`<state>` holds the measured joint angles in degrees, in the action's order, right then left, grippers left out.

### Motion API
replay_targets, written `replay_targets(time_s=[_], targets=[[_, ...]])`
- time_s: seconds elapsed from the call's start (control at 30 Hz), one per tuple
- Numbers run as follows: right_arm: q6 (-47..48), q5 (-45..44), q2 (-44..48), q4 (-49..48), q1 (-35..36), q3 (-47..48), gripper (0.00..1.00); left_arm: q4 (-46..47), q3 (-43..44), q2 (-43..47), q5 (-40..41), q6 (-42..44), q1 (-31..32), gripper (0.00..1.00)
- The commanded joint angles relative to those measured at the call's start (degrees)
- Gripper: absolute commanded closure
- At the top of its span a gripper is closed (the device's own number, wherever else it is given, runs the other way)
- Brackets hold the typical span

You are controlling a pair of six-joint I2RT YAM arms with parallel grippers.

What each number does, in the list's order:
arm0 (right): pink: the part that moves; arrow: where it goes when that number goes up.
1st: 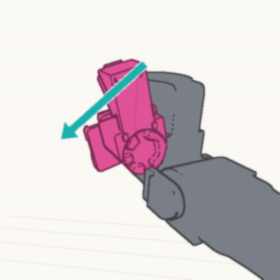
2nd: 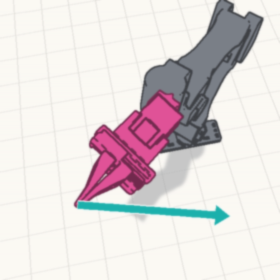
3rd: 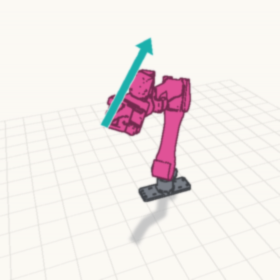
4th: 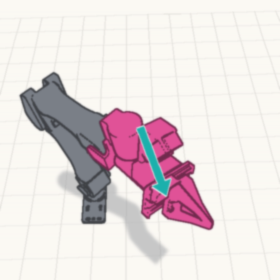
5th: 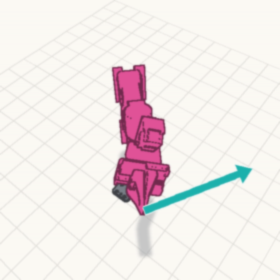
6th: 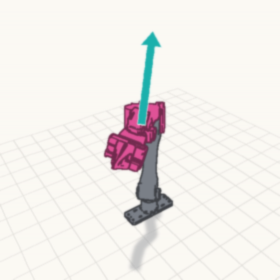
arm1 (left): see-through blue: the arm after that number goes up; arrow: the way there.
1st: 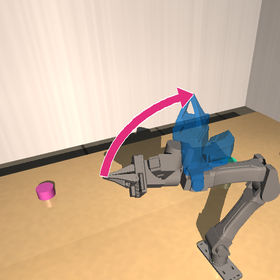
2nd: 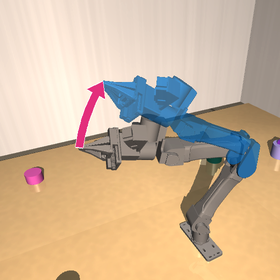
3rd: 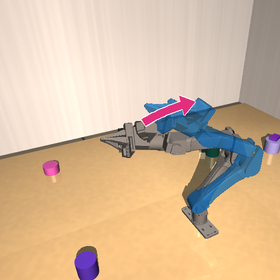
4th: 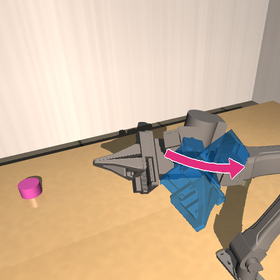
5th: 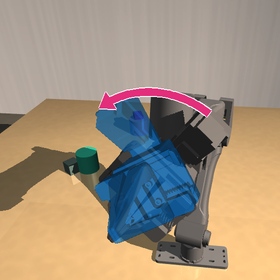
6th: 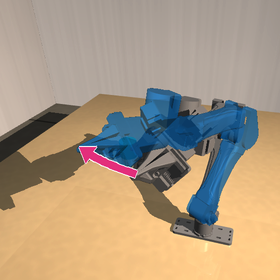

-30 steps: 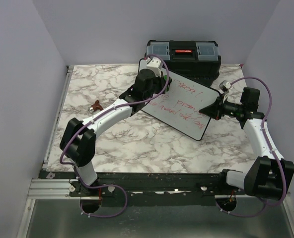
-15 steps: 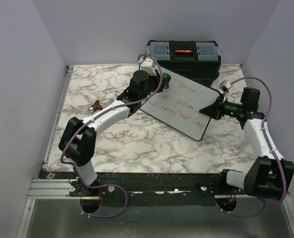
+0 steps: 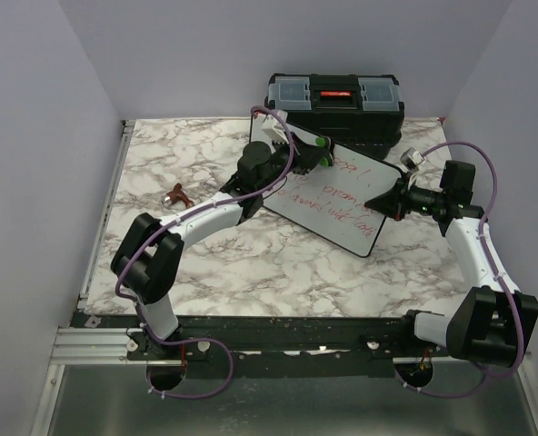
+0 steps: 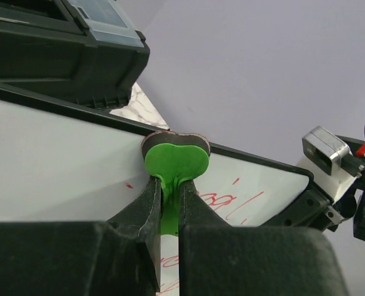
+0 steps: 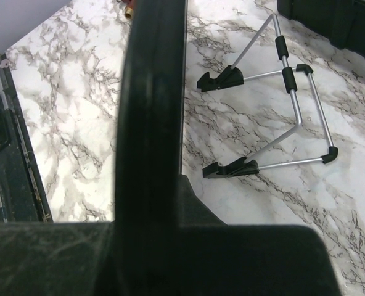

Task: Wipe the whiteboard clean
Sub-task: Erase the whiteboard at the whiteboard stand.

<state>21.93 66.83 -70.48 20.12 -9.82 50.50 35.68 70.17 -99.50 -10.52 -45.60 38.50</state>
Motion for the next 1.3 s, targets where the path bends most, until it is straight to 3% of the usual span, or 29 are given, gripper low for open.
replay_targets(time_s=[0.0, 0.2, 0.43, 0.83, 1.07, 1.27], targets=[[3.6, 7.1, 0.9, 5.0, 2.6, -0.2, 0.99, -2.1, -0.8, -0.3, 1.3, -0.3, 2.6, 1.0], [3.6, 7.0, 1.2, 5.0, 2.6, -0.2, 0.99, -15.2, 0.0, -0.4, 14.5, 7.9, 3.9, 1.0], [3.6, 7.1, 1.3, 5.1, 2.7, -0.2, 0.99, -20.7, 1.2, -0.1, 23.4, 14.2, 1.5, 1.0], [3.8, 7.0, 1.1, 5.1, 2.7, -0.2, 0.99, -24.0, 9.4, 0.0, 21.1, 19.5, -1.4, 1.0], [3.7, 7.0, 1.1, 5.2, 2.7, -0.1, 0.99, -23.4, 11.7, -0.4, 16.4, 21.4, 2.2, 1.0], [3.9, 7.0, 1.1, 5.3, 2.7, -0.1, 0.99, -20.7, 8.1, 0.2, 16.6, 22.0, 6.5, 1.0]])
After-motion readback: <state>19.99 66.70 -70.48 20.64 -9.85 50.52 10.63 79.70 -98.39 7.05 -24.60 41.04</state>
